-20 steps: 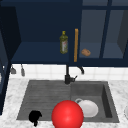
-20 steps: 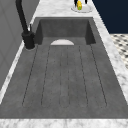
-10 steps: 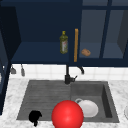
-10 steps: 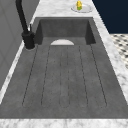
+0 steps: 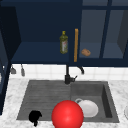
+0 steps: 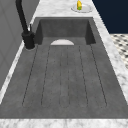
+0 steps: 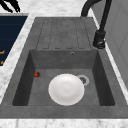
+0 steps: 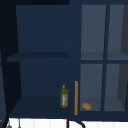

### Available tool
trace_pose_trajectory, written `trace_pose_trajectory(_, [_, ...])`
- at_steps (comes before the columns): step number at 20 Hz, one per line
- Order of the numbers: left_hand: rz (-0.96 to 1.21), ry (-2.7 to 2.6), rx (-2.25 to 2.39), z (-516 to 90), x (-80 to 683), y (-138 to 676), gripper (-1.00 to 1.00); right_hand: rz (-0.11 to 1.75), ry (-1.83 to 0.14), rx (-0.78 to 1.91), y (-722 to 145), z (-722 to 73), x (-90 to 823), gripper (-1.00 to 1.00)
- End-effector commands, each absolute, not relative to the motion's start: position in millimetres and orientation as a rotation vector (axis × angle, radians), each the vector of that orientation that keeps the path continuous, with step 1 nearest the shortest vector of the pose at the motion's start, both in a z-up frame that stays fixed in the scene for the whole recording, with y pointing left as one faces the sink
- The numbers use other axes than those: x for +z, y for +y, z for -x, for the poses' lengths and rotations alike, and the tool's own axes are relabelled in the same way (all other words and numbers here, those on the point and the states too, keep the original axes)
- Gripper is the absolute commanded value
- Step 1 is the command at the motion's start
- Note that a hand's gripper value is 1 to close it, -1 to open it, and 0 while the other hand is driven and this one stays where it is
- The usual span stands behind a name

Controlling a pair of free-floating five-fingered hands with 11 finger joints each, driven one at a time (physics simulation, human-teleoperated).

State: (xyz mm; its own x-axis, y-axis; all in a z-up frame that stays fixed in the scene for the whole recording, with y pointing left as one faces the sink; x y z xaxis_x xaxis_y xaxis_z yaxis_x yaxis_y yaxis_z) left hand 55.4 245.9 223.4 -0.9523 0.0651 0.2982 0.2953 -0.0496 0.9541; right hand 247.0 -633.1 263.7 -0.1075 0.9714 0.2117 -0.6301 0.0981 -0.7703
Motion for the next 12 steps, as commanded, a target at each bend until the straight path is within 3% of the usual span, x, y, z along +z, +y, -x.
trace_pose_trajectory(1, [0.393, -2.047, -2.13, -55.4, 223.4, 245.9, 0.0, 0.536, -0.909, 1.426, -610.8, -227.9, 272.9, -1.0])
trace_pose_trajectory(12, [0.393, -2.047, -2.13, -55.4, 223.4, 245.9, 0.0, 0.463, -0.912, 1.444, -580.4, -222.6, 268.4, -1.0])
